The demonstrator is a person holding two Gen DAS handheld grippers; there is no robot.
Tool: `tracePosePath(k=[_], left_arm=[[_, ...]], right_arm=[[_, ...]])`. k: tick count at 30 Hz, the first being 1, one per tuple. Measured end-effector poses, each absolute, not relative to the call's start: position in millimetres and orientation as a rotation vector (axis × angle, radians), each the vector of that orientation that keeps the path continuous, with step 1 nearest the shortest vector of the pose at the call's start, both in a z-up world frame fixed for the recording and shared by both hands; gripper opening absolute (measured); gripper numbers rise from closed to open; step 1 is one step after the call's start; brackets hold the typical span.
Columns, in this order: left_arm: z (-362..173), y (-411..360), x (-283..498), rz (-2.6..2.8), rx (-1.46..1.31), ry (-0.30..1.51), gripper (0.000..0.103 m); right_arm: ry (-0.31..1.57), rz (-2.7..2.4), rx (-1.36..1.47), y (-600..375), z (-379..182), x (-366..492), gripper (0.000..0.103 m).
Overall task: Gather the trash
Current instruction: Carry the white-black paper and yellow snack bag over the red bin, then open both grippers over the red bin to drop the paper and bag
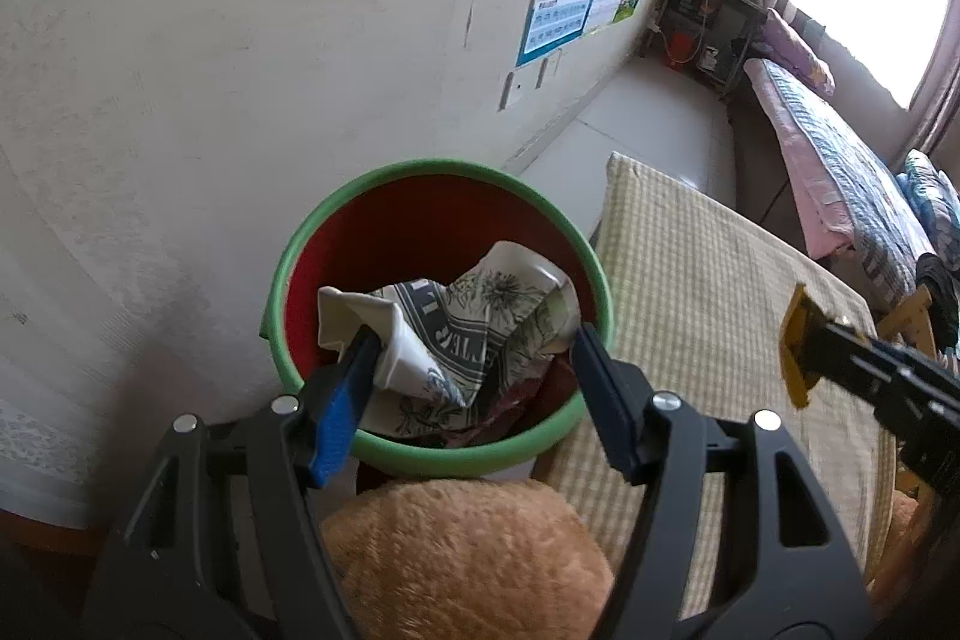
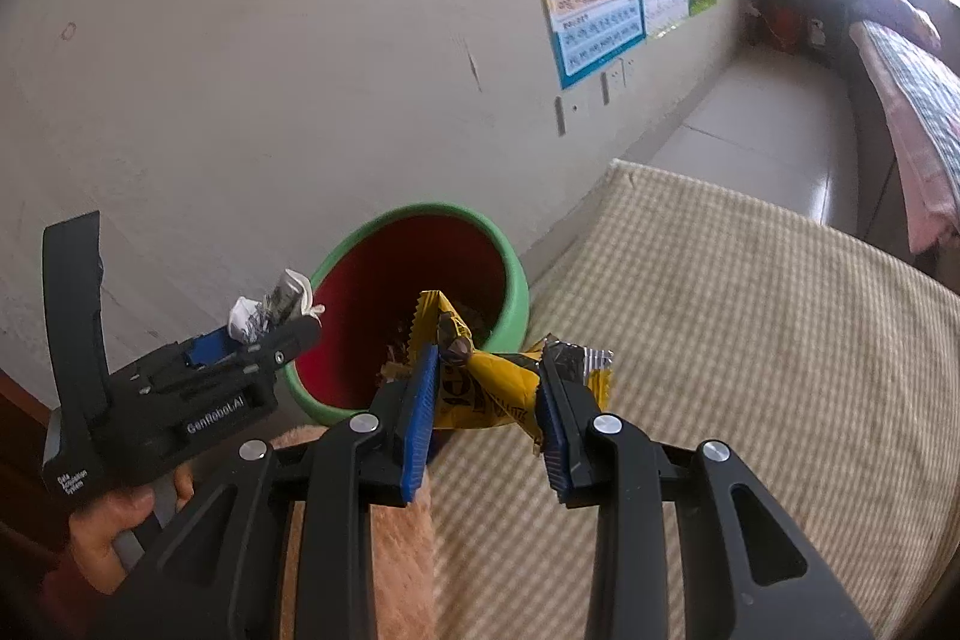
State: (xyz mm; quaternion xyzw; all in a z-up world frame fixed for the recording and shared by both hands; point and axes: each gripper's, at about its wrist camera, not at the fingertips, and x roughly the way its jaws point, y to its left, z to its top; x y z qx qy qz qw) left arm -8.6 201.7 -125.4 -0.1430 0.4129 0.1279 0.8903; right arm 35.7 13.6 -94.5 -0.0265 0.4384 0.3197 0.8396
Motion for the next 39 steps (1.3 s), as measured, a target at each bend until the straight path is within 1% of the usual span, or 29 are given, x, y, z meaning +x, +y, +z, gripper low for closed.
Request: tracePosePath(k=[17,27,39], left_arm=[[-139.5,240.8,14.1,0.305,-0.294,0.88,0.063],[-149.3,249.0,27.3,0.307,-0.291,0.901,0.063],[-162.4,255.3,35.5,0.315,-0.29,0.933,0.063]], right_arm=[[0.958,0.749,-0.05,74.8,-101.3,72.8,0.031],[1.003,0.759,0.004,86.3,-107.5,88.8,0.031],[1.011,0.767,0.012,96.1,-109.3,94.8,0.032]])
